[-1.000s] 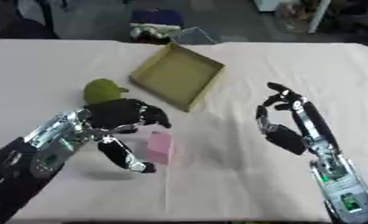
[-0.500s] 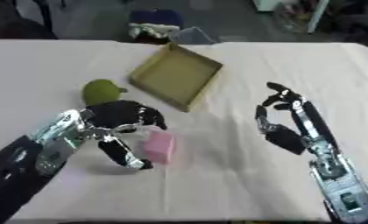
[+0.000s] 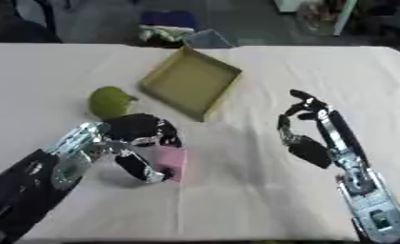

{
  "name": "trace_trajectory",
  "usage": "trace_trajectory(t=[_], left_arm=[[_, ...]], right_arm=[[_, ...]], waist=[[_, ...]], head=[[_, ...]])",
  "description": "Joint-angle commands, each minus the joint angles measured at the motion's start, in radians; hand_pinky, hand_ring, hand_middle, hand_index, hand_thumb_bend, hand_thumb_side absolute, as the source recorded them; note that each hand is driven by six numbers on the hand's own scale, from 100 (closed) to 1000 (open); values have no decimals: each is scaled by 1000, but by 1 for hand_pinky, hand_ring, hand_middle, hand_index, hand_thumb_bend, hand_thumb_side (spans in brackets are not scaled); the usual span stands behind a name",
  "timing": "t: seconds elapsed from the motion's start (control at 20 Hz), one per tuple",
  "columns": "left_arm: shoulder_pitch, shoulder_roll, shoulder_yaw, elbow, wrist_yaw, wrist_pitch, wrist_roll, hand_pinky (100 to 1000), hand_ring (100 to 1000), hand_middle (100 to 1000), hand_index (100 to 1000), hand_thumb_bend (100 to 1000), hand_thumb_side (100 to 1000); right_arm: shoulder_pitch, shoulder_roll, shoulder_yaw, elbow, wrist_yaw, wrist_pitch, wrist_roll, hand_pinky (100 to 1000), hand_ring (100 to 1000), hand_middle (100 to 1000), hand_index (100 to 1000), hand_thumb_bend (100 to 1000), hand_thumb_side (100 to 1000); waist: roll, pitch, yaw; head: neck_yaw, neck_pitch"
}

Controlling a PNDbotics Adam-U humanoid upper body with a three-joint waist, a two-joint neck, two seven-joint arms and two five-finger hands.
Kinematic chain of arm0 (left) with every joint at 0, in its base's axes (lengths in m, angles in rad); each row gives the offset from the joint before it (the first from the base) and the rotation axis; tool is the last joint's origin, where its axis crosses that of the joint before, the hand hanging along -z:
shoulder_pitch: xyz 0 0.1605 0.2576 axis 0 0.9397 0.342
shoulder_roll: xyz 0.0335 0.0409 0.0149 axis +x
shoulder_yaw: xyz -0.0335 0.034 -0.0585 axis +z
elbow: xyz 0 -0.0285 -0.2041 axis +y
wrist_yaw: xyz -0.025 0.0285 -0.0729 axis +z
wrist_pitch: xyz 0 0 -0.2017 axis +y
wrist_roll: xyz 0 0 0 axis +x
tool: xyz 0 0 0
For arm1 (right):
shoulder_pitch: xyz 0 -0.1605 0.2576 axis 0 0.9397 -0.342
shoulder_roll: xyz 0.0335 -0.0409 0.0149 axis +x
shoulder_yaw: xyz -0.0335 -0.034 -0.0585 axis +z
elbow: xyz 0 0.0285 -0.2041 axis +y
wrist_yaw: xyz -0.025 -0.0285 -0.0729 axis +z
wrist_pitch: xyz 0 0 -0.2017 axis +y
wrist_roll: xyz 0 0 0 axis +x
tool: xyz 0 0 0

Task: Pick up objects on the table and place them in the box.

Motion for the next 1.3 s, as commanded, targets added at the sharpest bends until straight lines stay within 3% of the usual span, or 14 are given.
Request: trace_trajectory(t=[0.05, 0.3, 0.65, 1.0, 1.3], left_arm=[[-30, 30, 33, -59, 38, 27, 34, 632, 499, 498, 652, 192, 385], [-115, 67, 83, -54, 72, 100, 83, 631, 496, 497, 655, 187, 367], [-306, 33, 117, 256, 95, 157, 168, 634, 502, 502, 664, 177, 354], [-439, -85, 183, 568, 28, 117, 301, 645, 517, 516, 683, 163, 372], [-476, -157, 196, 666, -59, 81, 331, 656, 545, 556, 715, 192, 381]], right_arm=[[-14, -12, -5, -11, -2, -4, 2, 763, 831, 617, 937, 100, 461], [-12, -12, -3, -11, -3, -5, 3, 763, 831, 617, 937, 100, 463], [-27, -1, 5, -11, -7, -6, 10, 763, 831, 617, 937, 100, 467], [-40, 11, 17, -17, -16, -10, 20, 763, 831, 617, 938, 100, 468], [-44, 21, 20, -21, -11, -13, 25, 763, 830, 617, 938, 100, 468]], waist=[[-1, -12, 0], [1, -14, -3], [-3, -2, -29], [-4, 14, -65], [-5, 17, -83]], head=[[-1, 5], [-5, 5], [-1, 5], [22, 5], [30, 5]])
